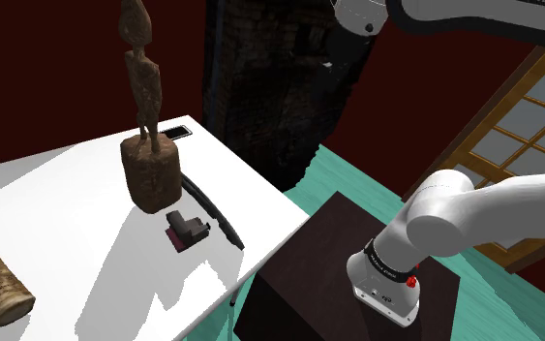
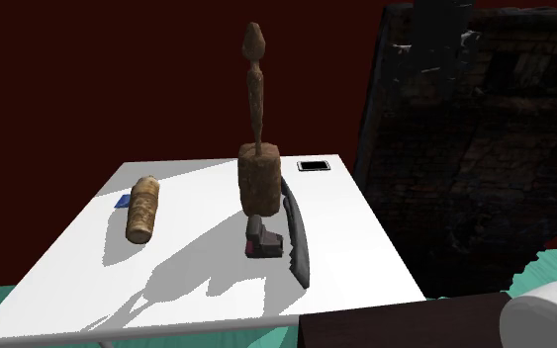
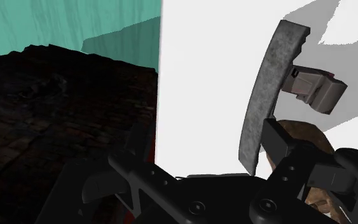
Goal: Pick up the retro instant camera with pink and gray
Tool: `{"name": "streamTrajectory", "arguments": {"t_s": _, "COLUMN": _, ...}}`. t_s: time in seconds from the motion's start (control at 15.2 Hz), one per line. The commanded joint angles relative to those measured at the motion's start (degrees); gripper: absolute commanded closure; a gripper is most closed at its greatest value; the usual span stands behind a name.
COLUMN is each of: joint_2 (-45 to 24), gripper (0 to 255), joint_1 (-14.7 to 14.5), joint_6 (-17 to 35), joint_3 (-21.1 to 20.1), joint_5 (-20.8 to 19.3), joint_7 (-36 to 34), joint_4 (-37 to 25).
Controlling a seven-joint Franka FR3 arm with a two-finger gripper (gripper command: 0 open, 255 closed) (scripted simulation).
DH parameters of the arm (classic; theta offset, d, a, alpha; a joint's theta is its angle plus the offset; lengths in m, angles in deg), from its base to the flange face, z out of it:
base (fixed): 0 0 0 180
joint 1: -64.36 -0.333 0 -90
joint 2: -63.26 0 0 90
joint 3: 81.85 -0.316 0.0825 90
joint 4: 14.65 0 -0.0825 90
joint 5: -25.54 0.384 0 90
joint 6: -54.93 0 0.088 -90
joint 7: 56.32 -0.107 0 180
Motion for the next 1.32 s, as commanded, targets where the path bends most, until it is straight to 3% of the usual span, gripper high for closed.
{"name": "streamTrajectory", "arguments": {"t_s": 0.0, "joint_2": -1.8, "gripper": 0, "joint_1": -0.4, "joint_6": 2.6, "joint_3": -2.5, "joint_5": 0.8, "joint_7": -3.0, "joint_4": 1.2}}
{"name": "streamTrajectory", "arguments": {"t_s": 0.73, "joint_2": -16.1, "gripper": 0, "joint_1": -0.6, "joint_6": 16.2, "joint_3": -15.7, "joint_5": 1.5, "joint_7": -18.9, "joint_4": 3.7}}
{"name": "streamTrajectory", "arguments": {"t_s": 0.99, "joint_2": -23.9, "gripper": 0, "joint_1": 0.3, "joint_6": 20.7, "joint_3": -20.7, "joint_5": -0.8, "joint_7": -25.8, "joint_4": 2.2}}
{"name": "streamTrajectory", "arguments": {"t_s": 1.25, "joint_2": -33.0, "gripper": 0, "joint_1": 1.6, "joint_6": 24.3, "joint_3": -25.4, "joint_5": -5.6, "joint_7": -34.0, "joint_4": -0.6}}
